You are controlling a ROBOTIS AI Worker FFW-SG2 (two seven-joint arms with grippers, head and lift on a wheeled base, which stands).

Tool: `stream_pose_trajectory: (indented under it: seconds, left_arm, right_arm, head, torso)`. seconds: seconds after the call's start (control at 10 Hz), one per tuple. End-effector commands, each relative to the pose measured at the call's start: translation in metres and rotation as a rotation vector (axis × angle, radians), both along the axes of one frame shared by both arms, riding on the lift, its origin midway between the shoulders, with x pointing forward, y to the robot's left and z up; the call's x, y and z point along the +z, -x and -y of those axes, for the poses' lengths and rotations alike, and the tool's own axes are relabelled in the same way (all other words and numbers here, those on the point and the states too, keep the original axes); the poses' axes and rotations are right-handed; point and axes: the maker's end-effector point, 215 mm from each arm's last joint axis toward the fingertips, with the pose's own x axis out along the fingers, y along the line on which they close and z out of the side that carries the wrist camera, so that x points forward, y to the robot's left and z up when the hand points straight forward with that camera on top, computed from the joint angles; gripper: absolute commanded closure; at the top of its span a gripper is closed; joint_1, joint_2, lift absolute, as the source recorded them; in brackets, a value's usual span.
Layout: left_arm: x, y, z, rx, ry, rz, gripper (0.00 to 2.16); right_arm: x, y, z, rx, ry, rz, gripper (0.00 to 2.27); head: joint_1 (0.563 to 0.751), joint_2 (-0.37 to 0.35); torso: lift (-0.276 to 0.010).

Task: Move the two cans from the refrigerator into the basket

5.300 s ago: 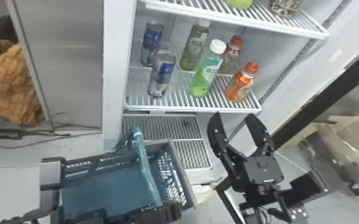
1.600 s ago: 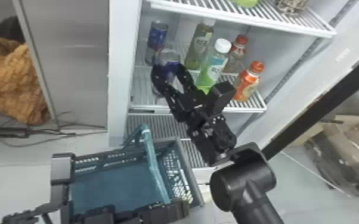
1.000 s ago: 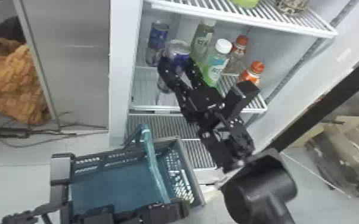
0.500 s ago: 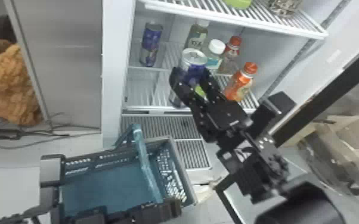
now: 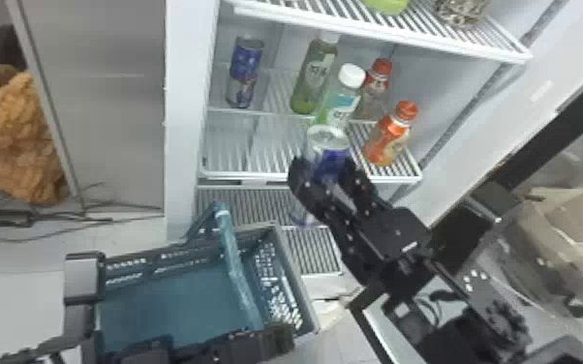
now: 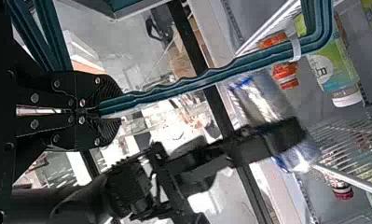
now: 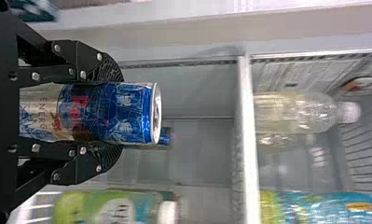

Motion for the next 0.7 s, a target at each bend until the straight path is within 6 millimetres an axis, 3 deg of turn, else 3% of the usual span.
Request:
stream_pose_trajectory:
  seconds: [0.0, 0.2, 0.6]
  left_arm:
    - [0.0, 0.001, 0.0, 0.0, 0.001, -0.002, 1.22]
    - [0.0, 0.0, 0.0, 0.0, -0.001, 0.001, 1.22]
    - [0.0, 0.0, 0.001, -0.002, 0.0, 0.0, 1.22]
  right_arm:
    - [-0.025, 0.014, -0.005, 0.012, -0.035, -0.092, 0.91]
    - [-0.062, 0.03, -0.016, 0.044, -0.119, -0.212, 0.91]
    - [-0.108, 0.054, -0.037, 0.081, -0.159, -0.4, 0.91]
  head:
    - [0.695, -0.35]
    - [0.695, -0.35]
    - [0.695, -0.35]
  torso:
    - [-0.276]
    - [-0.276]
    - [-0.276]
